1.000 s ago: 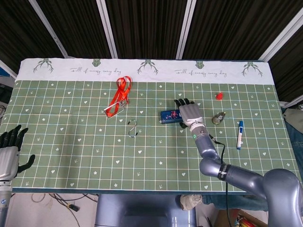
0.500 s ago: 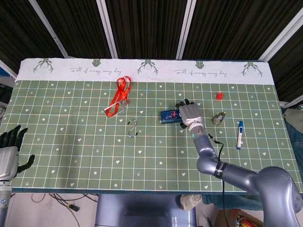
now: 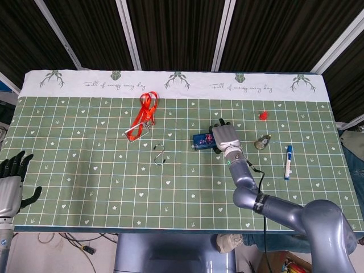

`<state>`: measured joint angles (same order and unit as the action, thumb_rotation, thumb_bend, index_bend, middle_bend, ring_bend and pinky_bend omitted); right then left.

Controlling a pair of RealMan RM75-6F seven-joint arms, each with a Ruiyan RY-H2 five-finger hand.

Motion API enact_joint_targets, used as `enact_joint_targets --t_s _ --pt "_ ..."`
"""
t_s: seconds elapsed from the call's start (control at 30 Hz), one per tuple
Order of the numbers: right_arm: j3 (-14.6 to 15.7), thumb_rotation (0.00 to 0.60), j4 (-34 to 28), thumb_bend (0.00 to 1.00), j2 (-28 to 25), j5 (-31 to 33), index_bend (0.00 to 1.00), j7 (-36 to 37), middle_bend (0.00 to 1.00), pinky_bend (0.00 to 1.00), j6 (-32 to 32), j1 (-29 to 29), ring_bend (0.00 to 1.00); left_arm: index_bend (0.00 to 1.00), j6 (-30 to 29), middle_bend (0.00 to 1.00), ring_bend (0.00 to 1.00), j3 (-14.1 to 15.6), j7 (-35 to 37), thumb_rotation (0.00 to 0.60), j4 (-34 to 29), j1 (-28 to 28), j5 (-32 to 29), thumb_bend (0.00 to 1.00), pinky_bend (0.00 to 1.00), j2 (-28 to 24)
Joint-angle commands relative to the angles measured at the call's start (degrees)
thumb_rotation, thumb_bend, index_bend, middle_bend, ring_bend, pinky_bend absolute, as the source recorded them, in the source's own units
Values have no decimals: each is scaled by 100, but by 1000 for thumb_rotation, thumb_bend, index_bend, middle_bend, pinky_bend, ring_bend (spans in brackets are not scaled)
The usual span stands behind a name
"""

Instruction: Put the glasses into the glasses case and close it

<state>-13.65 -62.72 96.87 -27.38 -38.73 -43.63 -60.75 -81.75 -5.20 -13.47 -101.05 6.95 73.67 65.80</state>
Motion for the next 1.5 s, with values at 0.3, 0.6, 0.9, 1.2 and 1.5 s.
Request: enact_joint_targets --t_s 0.3,0.6,0.9,1.2,1.5 --pt "-3 600 -5 411 4 -5 369 52 323 192 -43 -12 81 73 -3 0 0 2 3 600 -7 0 0 311 0 -3" --pt "109 600 -213 410 -161 69 124 -63 97 191 -24 -8 15 73 -1 0 0 4 5 600 0 1 -4 311 0 -4" --pt "260 600 -1177 319 -787 -121 0 -143 1 192 -649 214 0 73 -7 0 0 -1 -12 600 8 5 -14 311 0 0" --pt "656 600 -2963 307 -1875 -1460 0 493 0 192 -1942 1199 0 73 -70 0 0 -3 -37 600 3 -12 6 311 0 31" --pt "1556 600 -4143 307 -2732 -3372 0 1273 0 192 -3482 2609 0 73 -165 0 0 0 -96 600 -11 -36 59 311 0 82"
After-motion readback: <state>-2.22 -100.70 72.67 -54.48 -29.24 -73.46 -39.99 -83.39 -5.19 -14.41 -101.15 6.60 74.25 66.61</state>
